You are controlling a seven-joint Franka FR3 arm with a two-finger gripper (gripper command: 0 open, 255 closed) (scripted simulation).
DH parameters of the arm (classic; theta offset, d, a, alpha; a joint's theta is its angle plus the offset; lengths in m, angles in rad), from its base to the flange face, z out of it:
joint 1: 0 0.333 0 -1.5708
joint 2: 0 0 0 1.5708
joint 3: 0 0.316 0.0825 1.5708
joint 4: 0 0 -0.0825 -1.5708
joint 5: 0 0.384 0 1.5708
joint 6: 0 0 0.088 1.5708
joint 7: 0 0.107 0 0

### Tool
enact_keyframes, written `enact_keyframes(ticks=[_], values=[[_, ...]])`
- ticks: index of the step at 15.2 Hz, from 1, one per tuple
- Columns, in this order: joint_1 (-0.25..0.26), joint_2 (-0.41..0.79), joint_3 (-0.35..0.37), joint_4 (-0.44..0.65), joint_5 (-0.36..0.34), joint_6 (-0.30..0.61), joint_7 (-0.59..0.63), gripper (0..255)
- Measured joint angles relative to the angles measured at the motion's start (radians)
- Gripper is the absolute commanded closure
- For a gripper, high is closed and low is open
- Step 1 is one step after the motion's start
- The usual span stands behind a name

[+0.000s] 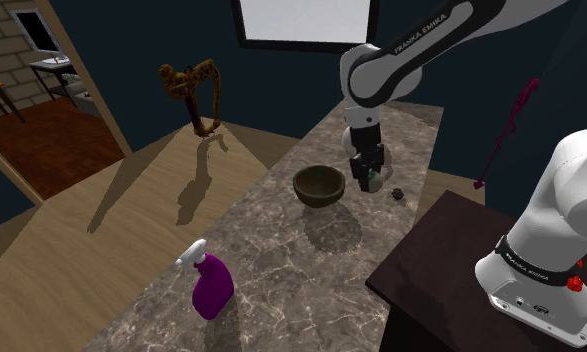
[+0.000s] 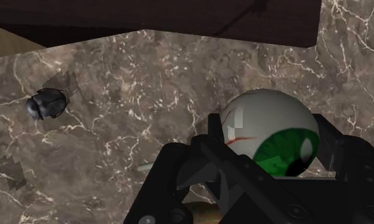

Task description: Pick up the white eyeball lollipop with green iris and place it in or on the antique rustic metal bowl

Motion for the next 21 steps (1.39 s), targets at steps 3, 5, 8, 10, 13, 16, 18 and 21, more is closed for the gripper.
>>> enact_keyframes(ticks=[3,5,8,10,13,16,18,21], values=[[0.002,0.109,0.0,0.134,0.006,-0.025,0.002,255],[-0.001,0.175,-0.003,0.228,0.005,-0.054,0.0,255],[-0.001,0.285,-0.002,0.372,0.011,-0.089,0.004,255],[0.001,0.356,0.002,0.471,0.015,-0.116,0.014,255],[-0.005,0.454,0.002,0.61,0.017,-0.157,0.015,255],[-0.007,0.492,0.002,0.629,0.019,-0.14,0.008,255],[-0.006,0.509,0.003,0.628,0.022,-0.122,0.006,255],[-0.005,0.53,0.005,0.616,0.025,-0.089,0.0,255]])
